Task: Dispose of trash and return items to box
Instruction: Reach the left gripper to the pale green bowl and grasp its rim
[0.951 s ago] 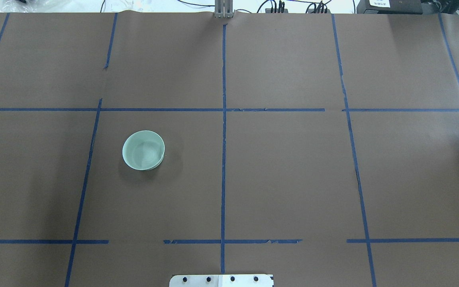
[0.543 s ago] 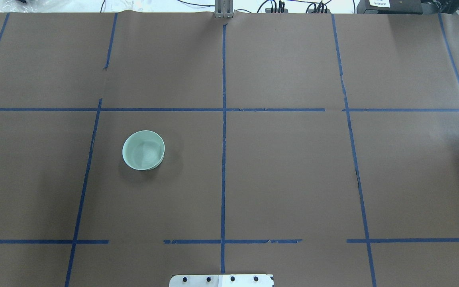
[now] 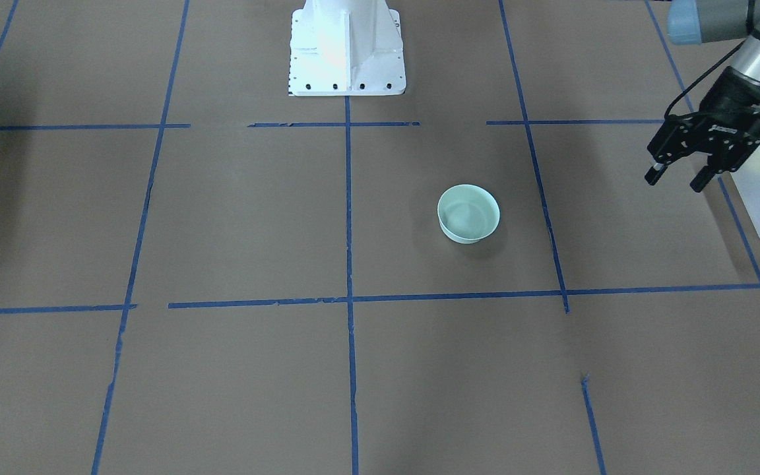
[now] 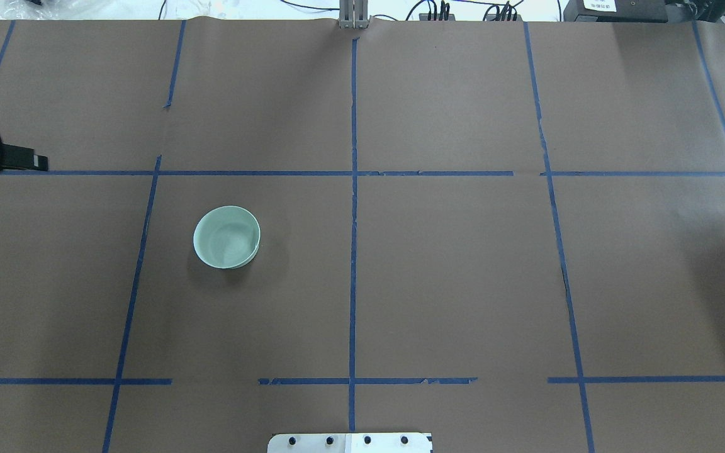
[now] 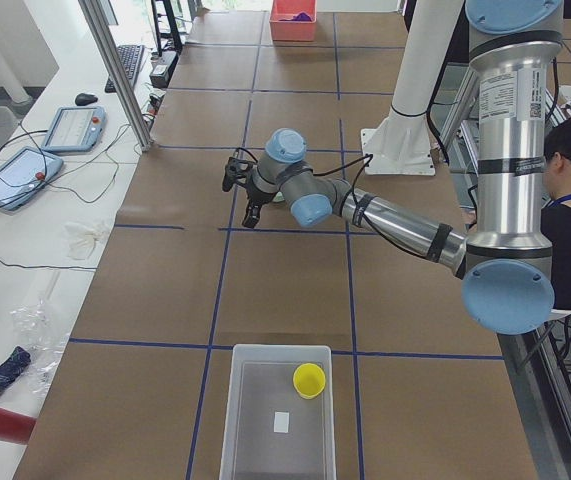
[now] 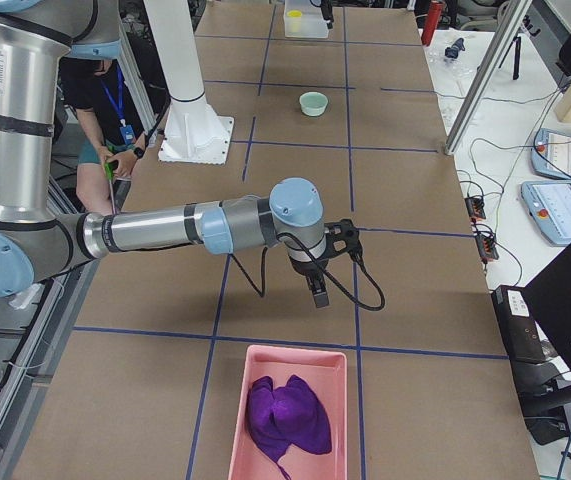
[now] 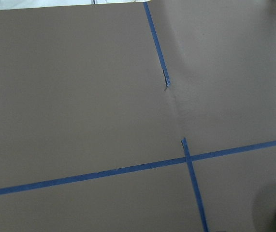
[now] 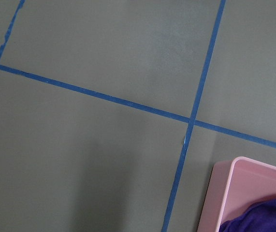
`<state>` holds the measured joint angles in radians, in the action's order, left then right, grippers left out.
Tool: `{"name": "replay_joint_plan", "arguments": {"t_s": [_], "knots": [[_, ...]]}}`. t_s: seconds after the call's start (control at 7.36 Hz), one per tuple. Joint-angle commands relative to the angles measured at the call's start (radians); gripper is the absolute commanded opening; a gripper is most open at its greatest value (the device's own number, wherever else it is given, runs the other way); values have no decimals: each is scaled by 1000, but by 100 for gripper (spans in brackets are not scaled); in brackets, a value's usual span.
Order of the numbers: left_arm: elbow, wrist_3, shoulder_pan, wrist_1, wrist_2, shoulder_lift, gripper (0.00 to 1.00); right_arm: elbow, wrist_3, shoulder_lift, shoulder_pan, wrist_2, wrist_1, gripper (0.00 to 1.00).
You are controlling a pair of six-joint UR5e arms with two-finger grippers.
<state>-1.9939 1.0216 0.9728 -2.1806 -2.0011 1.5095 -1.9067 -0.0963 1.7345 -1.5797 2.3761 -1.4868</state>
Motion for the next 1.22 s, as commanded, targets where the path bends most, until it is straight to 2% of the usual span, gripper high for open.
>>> {"name": "replay_joint_plan", "arguments": {"t_s": [0.0, 0.27, 0.41, 0.68, 0.81, 0.95, 1.09], "knots": [[6, 322, -278, 2, 200, 67, 87, 0, -3, 8, 1, 0, 3, 100], [46, 432, -400, 46, 275, 136, 87, 0, -5, 10, 1, 0, 3, 100], [100, 489, -436, 103, 297, 226, 82, -2, -6, 14, 1, 0, 3, 100], [147, 515, -448, 107, 298, 253, 64, -2, -8, 14, 1, 0, 3, 100], [173, 517, -453, 107, 298, 264, 59, -2, -8, 14, 1, 0, 3, 100], [187, 518, -453, 108, 298, 274, 24, 0, -8, 14, 1, 0, 3, 100], [182, 517, -454, 108, 298, 274, 0, 0, -8, 14, 1, 0, 3, 100]]}}
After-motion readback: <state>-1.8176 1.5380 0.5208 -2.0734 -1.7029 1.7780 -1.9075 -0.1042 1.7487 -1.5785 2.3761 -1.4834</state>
